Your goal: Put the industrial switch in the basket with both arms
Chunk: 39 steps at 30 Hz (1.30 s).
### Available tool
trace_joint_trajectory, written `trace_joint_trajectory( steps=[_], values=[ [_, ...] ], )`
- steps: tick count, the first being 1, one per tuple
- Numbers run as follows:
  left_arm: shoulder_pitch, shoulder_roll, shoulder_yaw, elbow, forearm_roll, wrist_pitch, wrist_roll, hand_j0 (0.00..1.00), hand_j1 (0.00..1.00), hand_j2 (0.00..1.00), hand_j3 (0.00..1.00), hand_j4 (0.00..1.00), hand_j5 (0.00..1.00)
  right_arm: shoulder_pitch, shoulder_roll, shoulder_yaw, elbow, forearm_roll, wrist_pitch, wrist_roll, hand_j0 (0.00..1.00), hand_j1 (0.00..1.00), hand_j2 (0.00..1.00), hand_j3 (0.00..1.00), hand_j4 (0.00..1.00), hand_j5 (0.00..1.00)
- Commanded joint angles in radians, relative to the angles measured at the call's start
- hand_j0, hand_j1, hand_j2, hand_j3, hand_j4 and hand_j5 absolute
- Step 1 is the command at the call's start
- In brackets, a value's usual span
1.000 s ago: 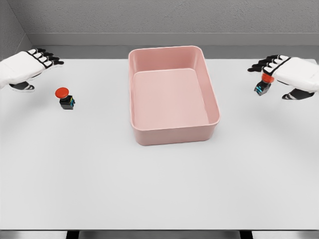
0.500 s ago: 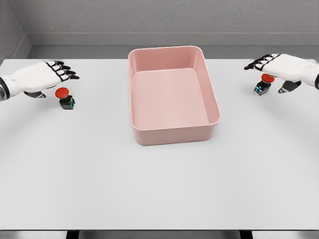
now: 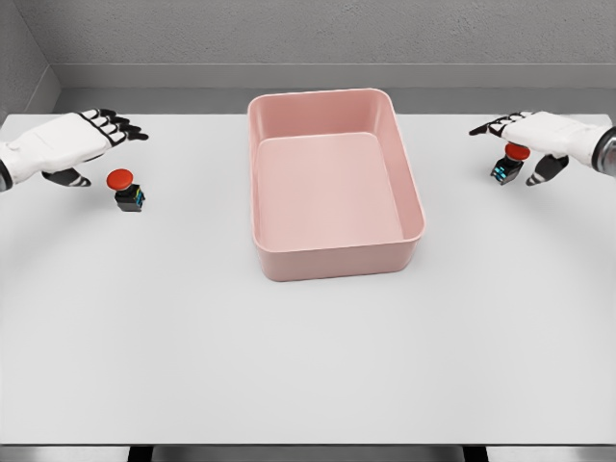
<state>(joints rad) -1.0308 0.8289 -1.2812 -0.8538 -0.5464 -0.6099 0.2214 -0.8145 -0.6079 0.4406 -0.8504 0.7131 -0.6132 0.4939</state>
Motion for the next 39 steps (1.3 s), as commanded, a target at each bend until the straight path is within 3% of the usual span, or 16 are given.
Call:
trace_joint_trajectory(
  steps=[1,5,15,23,28,36,39],
  values=[
    [-0.002,-0.007,-0.023,0.001,0.017,-0.001,-0.001,1.00,1.00,1.00,1.00,1.00,1.00,0.000,0.016,-0.016,0.030,-0.004,0.002,0.000,1.00,1.00,1.00,1.00,1.00,1.00],
    [-0.008,-0.013,-0.052,-0.005,0.016,-0.001,-0.020,1.00,1.00,1.00,1.00,1.00,1.00,-0.017,0.040,-0.028,0.066,0.020,0.002,0.000,1.00,1.00,1.00,1.00,1.00,1.00],
    [-0.011,-0.016,-0.052,0.005,0.020,-0.001,-0.027,1.00,1.00,1.00,1.00,1.00,1.00,-0.034,0.074,-0.048,0.134,0.060,0.002,0.002,1.00,1.00,1.00,1.00,1.00,1.00],
    [-0.012,-0.031,-0.106,-0.005,0.017,-0.001,-0.027,1.00,1.00,1.00,1.00,1.00,1.00,-0.034,0.077,-0.048,0.139,0.068,0.002,0.003,1.00,1.00,1.00,1.00,1.00,1.00],
    [-0.045,-0.033,-0.162,-0.005,0.017,-0.001,-0.027,1.00,1.00,1.00,1.00,1.00,1.00,-0.034,0.082,-0.049,0.140,0.072,0.002,0.002,1.00,1.00,1.00,1.00,1.00,1.00],
    [-0.049,-0.037,-0.167,-0.011,0.016,-0.001,-0.022,1.00,1.00,1.00,1.00,1.00,1.00,-0.034,0.091,-0.054,0.160,0.074,0.002,0.002,1.00,1.00,1.00,1.00,1.00,1.00],
    [-0.049,-0.037,-0.170,-0.011,0.016,-0.001,-0.022,0.87,0.87,0.87,0.87,0.87,0.87,-0.034,0.089,-0.057,0.160,0.074,0.002,0.002,1.00,1.00,1.00,1.00,1.00,1.00]
  ],
)
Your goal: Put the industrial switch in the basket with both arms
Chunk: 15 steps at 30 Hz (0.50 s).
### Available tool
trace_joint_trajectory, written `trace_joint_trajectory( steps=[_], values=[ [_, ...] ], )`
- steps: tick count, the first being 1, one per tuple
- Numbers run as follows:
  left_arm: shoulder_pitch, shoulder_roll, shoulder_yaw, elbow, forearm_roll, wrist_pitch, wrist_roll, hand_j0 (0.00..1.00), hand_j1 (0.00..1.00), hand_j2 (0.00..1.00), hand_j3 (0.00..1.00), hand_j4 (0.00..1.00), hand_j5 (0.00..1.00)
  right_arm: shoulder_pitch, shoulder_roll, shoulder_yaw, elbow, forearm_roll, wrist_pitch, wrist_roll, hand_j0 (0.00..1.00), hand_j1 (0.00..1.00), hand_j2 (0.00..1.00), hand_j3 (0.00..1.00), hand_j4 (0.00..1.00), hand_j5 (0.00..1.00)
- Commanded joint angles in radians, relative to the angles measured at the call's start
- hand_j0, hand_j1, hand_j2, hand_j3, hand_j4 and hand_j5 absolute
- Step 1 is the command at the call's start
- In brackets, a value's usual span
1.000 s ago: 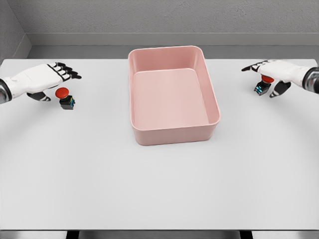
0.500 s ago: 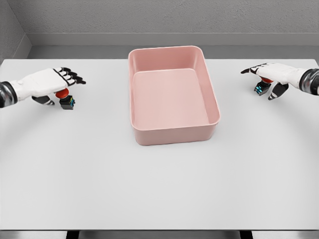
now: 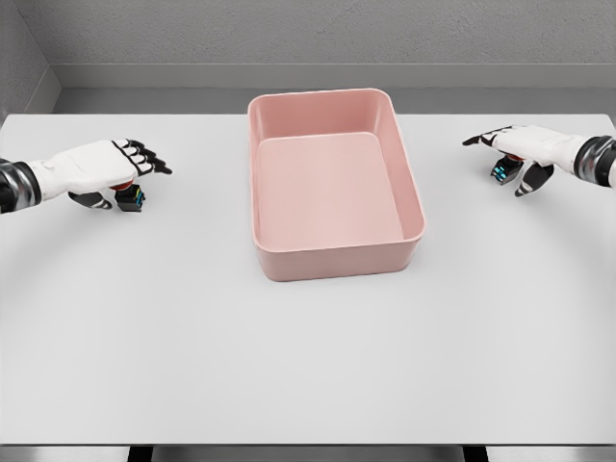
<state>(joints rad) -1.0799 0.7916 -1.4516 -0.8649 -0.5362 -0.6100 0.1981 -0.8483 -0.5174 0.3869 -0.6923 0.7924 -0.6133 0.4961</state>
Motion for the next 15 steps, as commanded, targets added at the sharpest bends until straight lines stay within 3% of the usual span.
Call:
trace_joint_trajectory(
  steps=[1,4,14,15],
  values=[
    [0.000,0.000,-0.003,-0.002,0.005,-0.001,0.000,0.85,0.85,0.85,0.85,0.85,0.85,0.000,-0.001,-0.016,0.002,-0.005,0.002,-0.001,1.00,1.00,1.00,1.00,1.00,1.00],
    [-0.021,0.000,-0.030,-0.002,0.005,-0.001,0.000,0.77,0.77,0.77,0.77,0.77,0.77,0.000,-0.003,-0.023,0.002,-0.005,0.002,0.001,1.00,1.00,1.00,1.00,1.00,1.00],
    [-0.021,-0.002,-0.030,-0.013,0.005,-0.001,0.001,0.69,0.69,0.69,0.69,0.69,0.69,0.000,0.000,-0.045,0.003,-0.005,0.002,0.001,1.00,1.00,1.00,1.00,1.00,1.00],
    [-0.021,0.000,-0.030,-0.014,0.004,-0.001,0.001,0.66,0.66,0.66,0.66,0.66,0.66,0.000,0.000,-0.045,0.003,-0.004,0.002,-0.001,0.95,0.95,0.95,0.95,0.95,0.95]
  ],
)
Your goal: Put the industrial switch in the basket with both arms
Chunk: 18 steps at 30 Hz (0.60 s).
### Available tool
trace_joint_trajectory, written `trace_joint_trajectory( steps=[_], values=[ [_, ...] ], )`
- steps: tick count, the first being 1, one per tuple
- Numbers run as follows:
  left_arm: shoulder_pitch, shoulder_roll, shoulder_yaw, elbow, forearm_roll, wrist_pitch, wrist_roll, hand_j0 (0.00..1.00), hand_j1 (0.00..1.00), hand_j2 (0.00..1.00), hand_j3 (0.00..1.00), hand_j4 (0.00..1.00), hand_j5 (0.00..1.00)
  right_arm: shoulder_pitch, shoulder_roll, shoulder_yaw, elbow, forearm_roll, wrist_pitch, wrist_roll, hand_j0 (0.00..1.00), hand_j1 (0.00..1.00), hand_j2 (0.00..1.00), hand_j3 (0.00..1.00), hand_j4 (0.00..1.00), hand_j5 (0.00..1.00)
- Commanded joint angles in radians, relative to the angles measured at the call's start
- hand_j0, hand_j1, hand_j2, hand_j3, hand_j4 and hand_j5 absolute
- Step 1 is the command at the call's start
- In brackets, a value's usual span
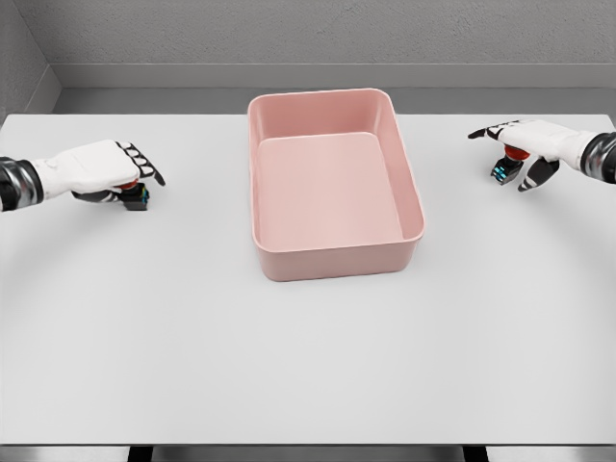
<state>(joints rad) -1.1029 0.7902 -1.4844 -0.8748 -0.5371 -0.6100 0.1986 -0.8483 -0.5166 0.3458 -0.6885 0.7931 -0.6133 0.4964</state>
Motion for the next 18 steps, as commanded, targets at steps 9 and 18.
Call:
trace_joint_trajectory(
  steps=[9,18],
  values=[
    [0.000,0.001,-0.001,-0.004,0.005,-0.001,-0.001,0.47,0.47,0.47,0.47,0.47,0.47,0.003,-0.011,-0.004,-0.003,0.002,0.002,0.005,0.72,0.72,0.72,0.72,0.72,0.72],
    [-0.048,-0.003,0.007,-0.004,0.005,-0.001,0.001,0.40,0.40,0.40,0.40,0.40,0.40,0.003,-0.008,-0.011,-0.002,0.002,0.002,0.013,0.48,0.48,0.48,0.48,0.48,0.48]
  ],
)
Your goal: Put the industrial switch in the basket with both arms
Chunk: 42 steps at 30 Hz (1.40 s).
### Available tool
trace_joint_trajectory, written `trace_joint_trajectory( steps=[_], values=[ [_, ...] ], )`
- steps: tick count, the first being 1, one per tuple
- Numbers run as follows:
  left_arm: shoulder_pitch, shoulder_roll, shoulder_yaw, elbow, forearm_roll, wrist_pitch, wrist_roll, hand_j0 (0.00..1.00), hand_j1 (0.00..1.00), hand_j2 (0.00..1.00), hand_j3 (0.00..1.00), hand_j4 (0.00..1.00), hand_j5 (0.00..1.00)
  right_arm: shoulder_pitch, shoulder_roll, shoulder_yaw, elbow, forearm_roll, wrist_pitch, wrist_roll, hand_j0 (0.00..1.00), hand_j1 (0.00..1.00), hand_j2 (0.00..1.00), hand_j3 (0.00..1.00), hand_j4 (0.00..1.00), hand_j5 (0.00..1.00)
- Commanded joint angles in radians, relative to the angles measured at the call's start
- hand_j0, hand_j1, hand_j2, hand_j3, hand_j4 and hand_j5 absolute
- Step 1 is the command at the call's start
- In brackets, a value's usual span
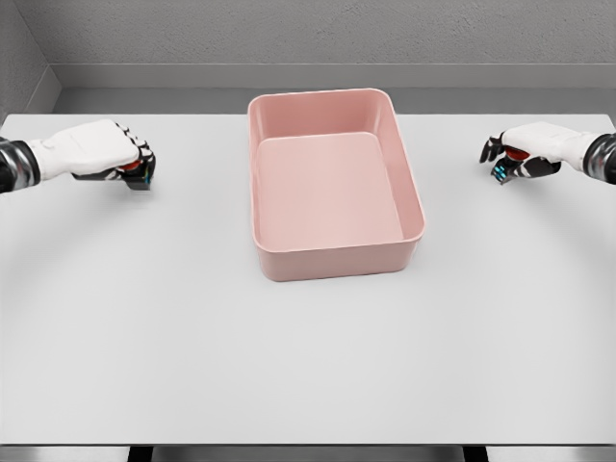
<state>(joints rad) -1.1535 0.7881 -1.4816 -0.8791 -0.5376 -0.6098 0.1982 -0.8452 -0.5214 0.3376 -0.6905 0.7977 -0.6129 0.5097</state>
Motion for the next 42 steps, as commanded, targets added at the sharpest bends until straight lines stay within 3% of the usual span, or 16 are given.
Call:
trace_joint_trajectory(
  steps=[1,15,20,23,32,42],
  values=[
    [0.000,-0.004,0.004,0.000,0.005,-0.001,0.001,0.40,0.40,0.40,0.40,0.40,0.40,0.000,-0.009,-0.003,0.000,-0.003,0.002,0.001,0.45,0.45,0.45,0.45,0.45,0.45],
    [-0.069,-0.035,0.029,-0.023,0.031,-0.001,0.029,0.40,0.40,0.40,0.40,0.40,0.40,-0.043,-0.009,-0.019,-0.041,-0.017,0.002,0.013,0.42,0.42,0.42,0.42,0.42,0.42],
    [-0.084,-0.058,0.029,-0.024,0.044,-0.001,0.047,0.40,0.40,0.40,0.40,0.40,0.40,-0.043,-0.046,0.009,-0.144,-0.031,0.002,0.003,0.43,0.43,0.43,0.43,0.43,0.43],
    [-0.091,-0.079,0.030,-0.038,0.059,-0.001,0.049,0.40,0.40,0.40,0.40,0.40,0.40,-0.040,-0.091,0.029,-0.253,-0.080,0.002,-0.007,0.43,0.43,0.43,0.43,0.43,0.43],
    [-0.091,-0.155,0.069,-0.050,0.084,-0.001,0.049,0.40,0.40,0.40,0.40,0.40,0.40,-0.031,-0.091,0.138,-0.509,-0.224,0.002,-0.008,0.43,0.43,0.43,0.43,0.43,0.43],
    [-0.104,-0.236,0.073,-0.052,0.094,-0.001,0.049,0.40,0.40,0.40,0.40,0.40,0.40,-0.005,-0.092,0.173,-0.658,-0.265,0.002,-0.037,0.43,0.43,0.43,0.43,0.43,0.43]
  ],
)
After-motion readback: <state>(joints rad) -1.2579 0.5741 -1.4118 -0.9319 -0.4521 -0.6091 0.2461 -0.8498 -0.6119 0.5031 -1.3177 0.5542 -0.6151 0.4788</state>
